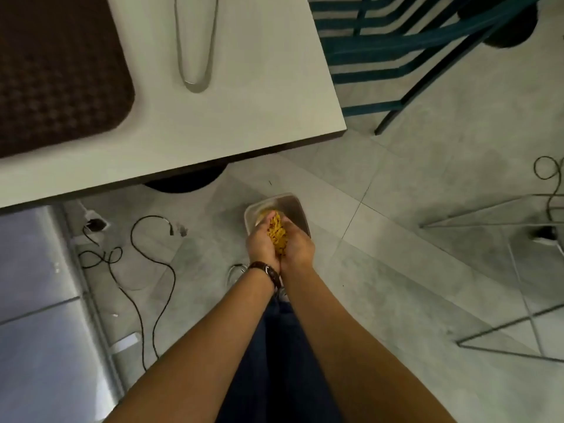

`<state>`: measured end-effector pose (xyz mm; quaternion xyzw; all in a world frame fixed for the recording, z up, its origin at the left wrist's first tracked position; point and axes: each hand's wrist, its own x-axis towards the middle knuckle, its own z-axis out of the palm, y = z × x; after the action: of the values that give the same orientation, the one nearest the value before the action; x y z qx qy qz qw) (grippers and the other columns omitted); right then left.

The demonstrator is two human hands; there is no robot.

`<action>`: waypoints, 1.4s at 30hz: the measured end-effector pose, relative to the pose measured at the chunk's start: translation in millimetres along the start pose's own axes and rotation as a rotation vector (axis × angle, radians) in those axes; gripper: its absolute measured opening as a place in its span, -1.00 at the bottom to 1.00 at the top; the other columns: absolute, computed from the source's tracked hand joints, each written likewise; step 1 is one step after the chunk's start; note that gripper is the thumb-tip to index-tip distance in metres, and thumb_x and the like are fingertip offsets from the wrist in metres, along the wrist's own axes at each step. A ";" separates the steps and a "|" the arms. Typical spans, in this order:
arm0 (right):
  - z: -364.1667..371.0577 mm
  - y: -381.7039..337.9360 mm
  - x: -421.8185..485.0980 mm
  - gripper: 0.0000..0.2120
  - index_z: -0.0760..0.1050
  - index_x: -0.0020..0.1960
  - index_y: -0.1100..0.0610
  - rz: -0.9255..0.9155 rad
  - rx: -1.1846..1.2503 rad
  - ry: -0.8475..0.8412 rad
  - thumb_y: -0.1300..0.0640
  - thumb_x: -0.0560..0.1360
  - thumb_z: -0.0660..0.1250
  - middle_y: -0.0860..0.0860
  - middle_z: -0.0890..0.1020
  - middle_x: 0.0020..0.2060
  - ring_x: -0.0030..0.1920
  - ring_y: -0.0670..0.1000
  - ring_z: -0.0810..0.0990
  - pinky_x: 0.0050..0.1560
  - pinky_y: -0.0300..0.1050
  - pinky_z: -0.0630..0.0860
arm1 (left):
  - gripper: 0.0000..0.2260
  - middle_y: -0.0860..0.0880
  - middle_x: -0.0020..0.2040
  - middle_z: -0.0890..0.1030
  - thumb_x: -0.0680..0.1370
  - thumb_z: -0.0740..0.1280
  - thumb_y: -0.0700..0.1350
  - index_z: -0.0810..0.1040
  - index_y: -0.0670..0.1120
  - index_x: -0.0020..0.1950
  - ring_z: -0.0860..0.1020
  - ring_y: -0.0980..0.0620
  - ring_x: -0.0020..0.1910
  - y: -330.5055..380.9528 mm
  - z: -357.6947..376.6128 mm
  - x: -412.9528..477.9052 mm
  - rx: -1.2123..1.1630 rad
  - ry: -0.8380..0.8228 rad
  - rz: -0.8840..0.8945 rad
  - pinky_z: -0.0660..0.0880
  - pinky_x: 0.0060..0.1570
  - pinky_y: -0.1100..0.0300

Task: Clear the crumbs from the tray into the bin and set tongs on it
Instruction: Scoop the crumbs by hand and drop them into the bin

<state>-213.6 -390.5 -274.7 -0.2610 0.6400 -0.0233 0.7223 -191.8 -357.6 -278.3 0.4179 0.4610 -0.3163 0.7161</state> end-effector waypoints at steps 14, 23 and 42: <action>-8.1 25.8 185.0 -0.50 0.27 0.41 0.28 0.163 0.139 -0.034 -0.05 0.63 0.00 0.18 0.43 0.34 0.35 0.19 0.38 0.38 0.03 0.28 | -0.65 -0.13 0.14 0.48 0.63 0.00 -0.09 0.38 -0.22 0.31 0.51 -0.10 0.06 -35.8 0.8 209.6 0.243 0.049 -0.034 0.42 -0.01 0.09; -31.3 -49.2 -3.2 -0.59 0.39 0.31 0.25 0.064 0.001 -0.159 0.02 0.64 -0.01 0.15 0.49 0.15 0.23 0.14 0.45 0.29 -0.02 0.31 | -0.64 -0.11 0.40 0.39 0.62 0.05 -0.12 0.33 -0.20 0.39 0.34 -0.03 0.39 17.9 25.5 -9.7 0.111 -0.025 -0.019 0.21 0.37 0.09; 61.5 -70.7 -231.5 -0.70 0.48 0.09 0.16 -0.118 -0.297 -0.694 0.03 0.63 0.04 0.15 0.60 0.05 0.13 0.14 0.55 0.27 0.03 0.40 | -0.69 -0.08 0.07 0.58 0.60 0.08 -0.15 0.45 -0.18 0.28 0.53 0.01 0.08 195.2 -49.4 -224.3 -0.270 -0.388 0.295 0.36 0.26 0.11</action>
<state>-176.3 -345.1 -31.9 -0.3916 0.3374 0.1181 0.8478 -131.8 -210.5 -22.1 0.3130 0.2873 -0.2185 0.8785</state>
